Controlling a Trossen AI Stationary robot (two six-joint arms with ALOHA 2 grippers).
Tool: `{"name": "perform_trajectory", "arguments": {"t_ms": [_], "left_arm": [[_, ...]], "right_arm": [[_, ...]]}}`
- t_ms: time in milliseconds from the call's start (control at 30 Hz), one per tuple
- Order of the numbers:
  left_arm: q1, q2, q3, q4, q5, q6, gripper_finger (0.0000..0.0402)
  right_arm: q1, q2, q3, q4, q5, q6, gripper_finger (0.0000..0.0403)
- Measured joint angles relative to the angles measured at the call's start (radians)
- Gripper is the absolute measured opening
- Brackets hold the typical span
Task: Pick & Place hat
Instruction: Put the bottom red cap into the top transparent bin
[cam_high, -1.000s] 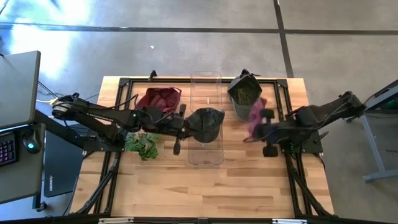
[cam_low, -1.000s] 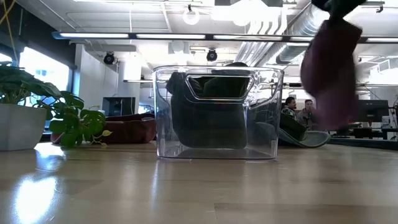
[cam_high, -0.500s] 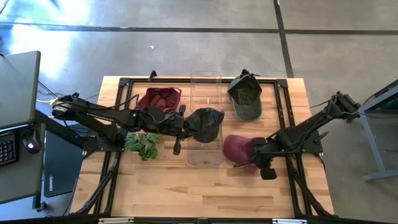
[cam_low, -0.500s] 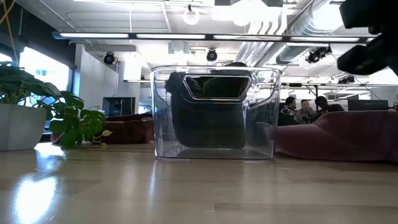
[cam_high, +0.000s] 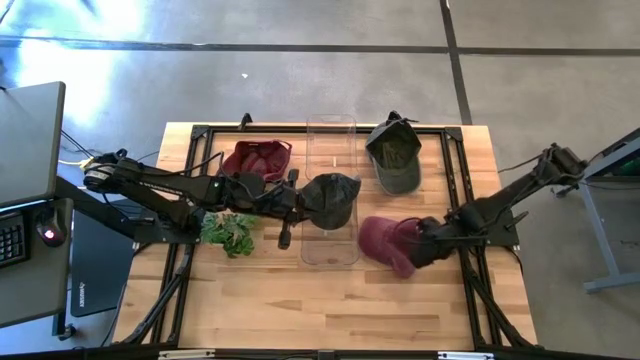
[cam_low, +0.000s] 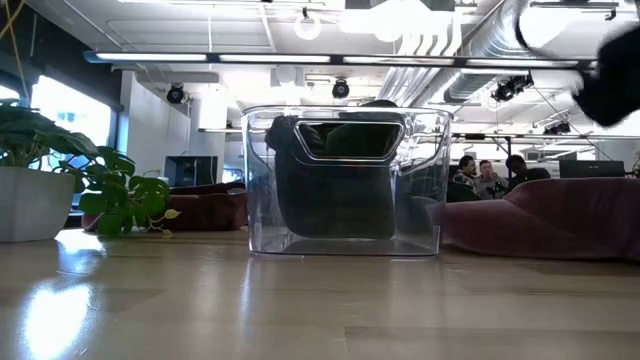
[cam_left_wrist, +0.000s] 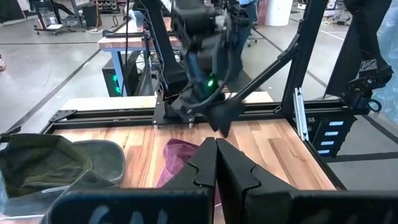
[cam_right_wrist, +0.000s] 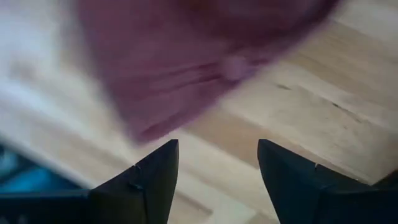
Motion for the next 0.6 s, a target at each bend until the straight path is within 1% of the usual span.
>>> {"name": "perform_trajectory", "arguments": {"t_ms": [100,133,200,267,367,533,600], "left_arm": [[0.000,0.000,0.000,-0.010,0.000,0.000,0.0001],[0.000,0.000,0.000,-0.014,0.000,0.000,0.0001],[0.000,0.000,0.000,-0.024,0.000,0.000,0.0001],[0.000,0.000,-0.001,-0.024,0.001,0.000,0.0001],[0.000,0.000,-0.001,-0.024,0.001,0.000,0.0001],[0.000,0.000,-0.001,-0.023,0.001,-0.001,0.0001],[0.000,0.000,-0.001,-0.023,0.001,-0.001,0.0001]], "right_arm": [[0.008,-0.031,-0.112,0.154,0.071,0.153,0.0214],[0.009,-0.035,-0.144,0.216,0.101,0.188,0.0212],[0.001,-0.032,-0.196,0.309,0.123,0.236,0.0207],[-0.007,-0.015,-0.231,0.319,0.113,0.269,0.0199],[-0.016,0.004,-0.249,0.329,0.109,0.277,0.0185],[-0.037,0.010,-0.251,0.319,0.148,0.254,0.0157],[-0.043,0.010,-0.252,0.321,0.178,0.236,0.0143]]}}
